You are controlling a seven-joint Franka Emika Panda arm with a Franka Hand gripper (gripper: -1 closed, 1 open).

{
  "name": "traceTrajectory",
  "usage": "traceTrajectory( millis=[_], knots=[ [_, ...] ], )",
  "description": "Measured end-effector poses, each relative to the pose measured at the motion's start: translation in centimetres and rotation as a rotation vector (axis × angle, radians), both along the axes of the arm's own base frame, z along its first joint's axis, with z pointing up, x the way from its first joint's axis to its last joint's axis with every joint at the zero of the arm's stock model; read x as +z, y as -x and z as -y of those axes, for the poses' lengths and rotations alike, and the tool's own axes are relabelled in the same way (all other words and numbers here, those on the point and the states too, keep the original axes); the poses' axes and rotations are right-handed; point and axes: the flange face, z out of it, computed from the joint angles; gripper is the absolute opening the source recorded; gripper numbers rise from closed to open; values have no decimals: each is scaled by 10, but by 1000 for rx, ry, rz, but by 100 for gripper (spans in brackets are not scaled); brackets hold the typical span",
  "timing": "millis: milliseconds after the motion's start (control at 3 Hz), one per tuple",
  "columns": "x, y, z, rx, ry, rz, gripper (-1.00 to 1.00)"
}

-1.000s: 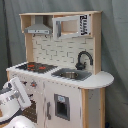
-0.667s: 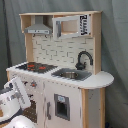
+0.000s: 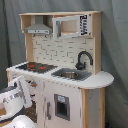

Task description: Play with the kitchen

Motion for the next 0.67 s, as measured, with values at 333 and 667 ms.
traceTrajectory(
  millis=[333, 667],
  knots=[
    [2, -21, -5, -2, -31, -4, 100],
    [3, -37, -21, 22, -31, -12, 100]
  ],
)
